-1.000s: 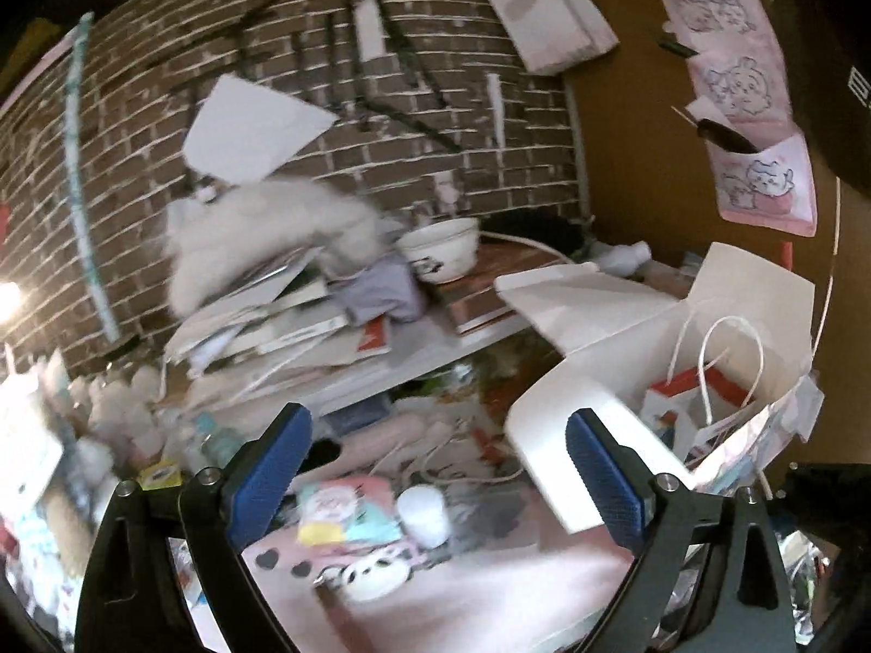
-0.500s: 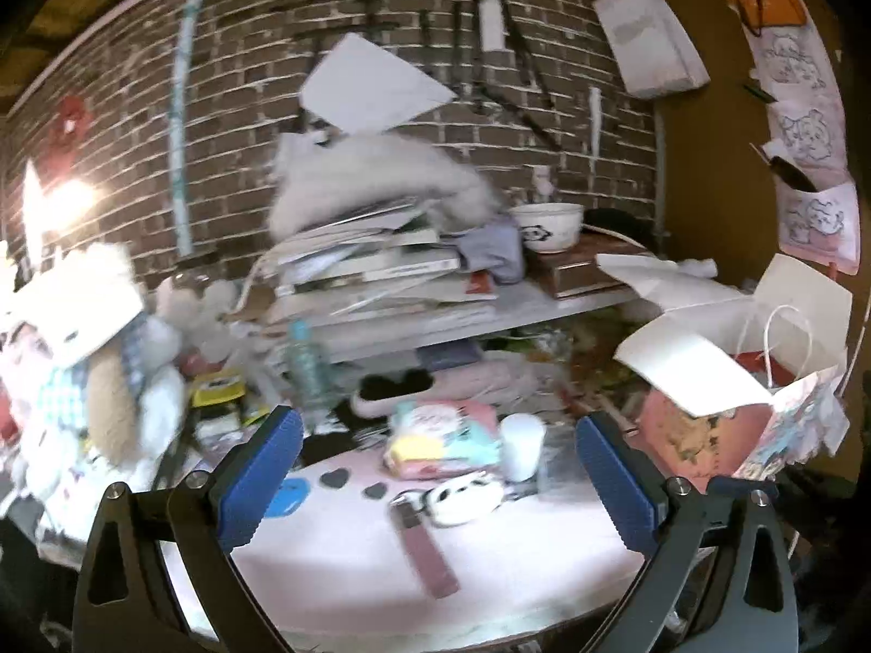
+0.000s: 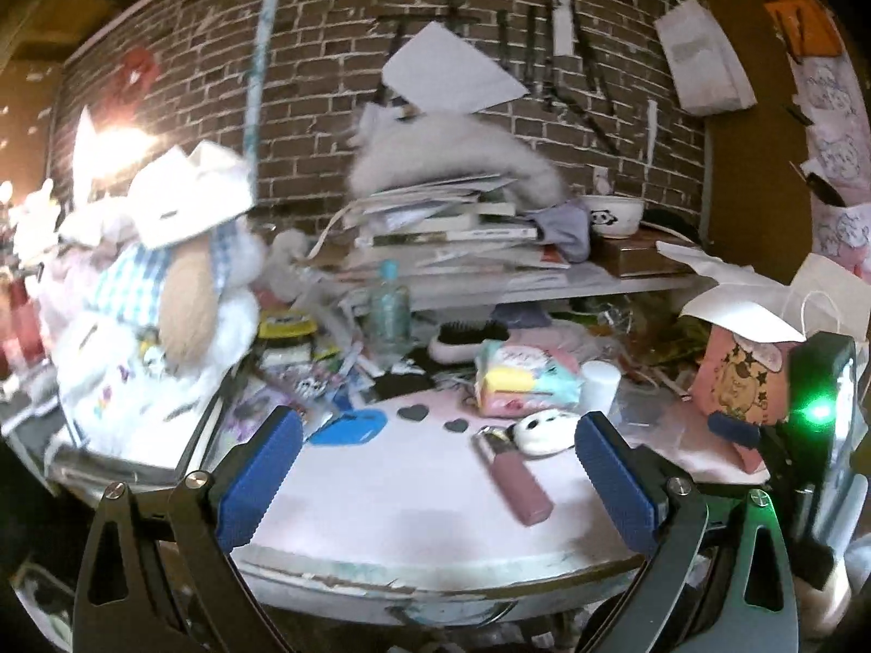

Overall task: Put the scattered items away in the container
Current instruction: 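Reach the right gripper toward the clear plastic box on the table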

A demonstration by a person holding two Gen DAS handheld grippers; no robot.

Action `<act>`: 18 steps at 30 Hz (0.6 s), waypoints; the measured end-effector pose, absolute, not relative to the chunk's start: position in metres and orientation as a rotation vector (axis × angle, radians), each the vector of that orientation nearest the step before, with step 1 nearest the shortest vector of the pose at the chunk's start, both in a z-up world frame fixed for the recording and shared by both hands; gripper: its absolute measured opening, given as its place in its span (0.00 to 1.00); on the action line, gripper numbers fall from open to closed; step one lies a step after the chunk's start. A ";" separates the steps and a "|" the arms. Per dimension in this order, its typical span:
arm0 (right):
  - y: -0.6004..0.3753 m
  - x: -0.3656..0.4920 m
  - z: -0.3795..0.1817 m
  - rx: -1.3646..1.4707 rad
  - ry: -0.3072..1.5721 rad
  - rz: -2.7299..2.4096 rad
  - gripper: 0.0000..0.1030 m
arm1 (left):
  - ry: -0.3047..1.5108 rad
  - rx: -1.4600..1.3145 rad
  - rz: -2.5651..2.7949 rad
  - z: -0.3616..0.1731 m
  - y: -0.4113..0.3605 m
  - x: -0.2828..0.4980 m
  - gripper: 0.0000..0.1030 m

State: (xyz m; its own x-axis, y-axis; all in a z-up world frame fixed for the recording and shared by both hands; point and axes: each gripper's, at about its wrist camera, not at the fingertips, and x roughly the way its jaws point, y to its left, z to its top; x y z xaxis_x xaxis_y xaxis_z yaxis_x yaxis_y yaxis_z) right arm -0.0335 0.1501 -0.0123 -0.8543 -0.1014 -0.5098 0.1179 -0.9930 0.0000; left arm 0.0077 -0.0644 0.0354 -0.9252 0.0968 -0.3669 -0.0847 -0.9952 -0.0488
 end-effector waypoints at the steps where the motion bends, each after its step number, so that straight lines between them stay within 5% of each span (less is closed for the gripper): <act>1: 0.146 -0.036 -0.014 0.799 0.086 -2.943 0.83 | -0.054 -0.578 2.993 0.034 -0.066 0.007 0.97; 8: 0.133 -0.060 -0.019 0.855 0.235 -3.048 0.83 | -0.052 -0.605 2.958 0.019 -0.065 0.001 0.97; 18: 0.141 -0.089 -0.020 0.973 0.188 -3.115 0.84 | -0.096 -0.603 2.907 0.005 -0.059 0.000 0.97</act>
State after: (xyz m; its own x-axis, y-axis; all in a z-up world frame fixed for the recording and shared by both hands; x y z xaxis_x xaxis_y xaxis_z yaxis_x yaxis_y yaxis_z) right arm -0.0890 0.1411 -0.0201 -0.8153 0.1552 -0.5579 -0.0869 -0.9853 -0.1472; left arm -0.0004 -0.0585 0.0046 -0.9035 0.1796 -0.3891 -0.1534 -0.9833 -0.0976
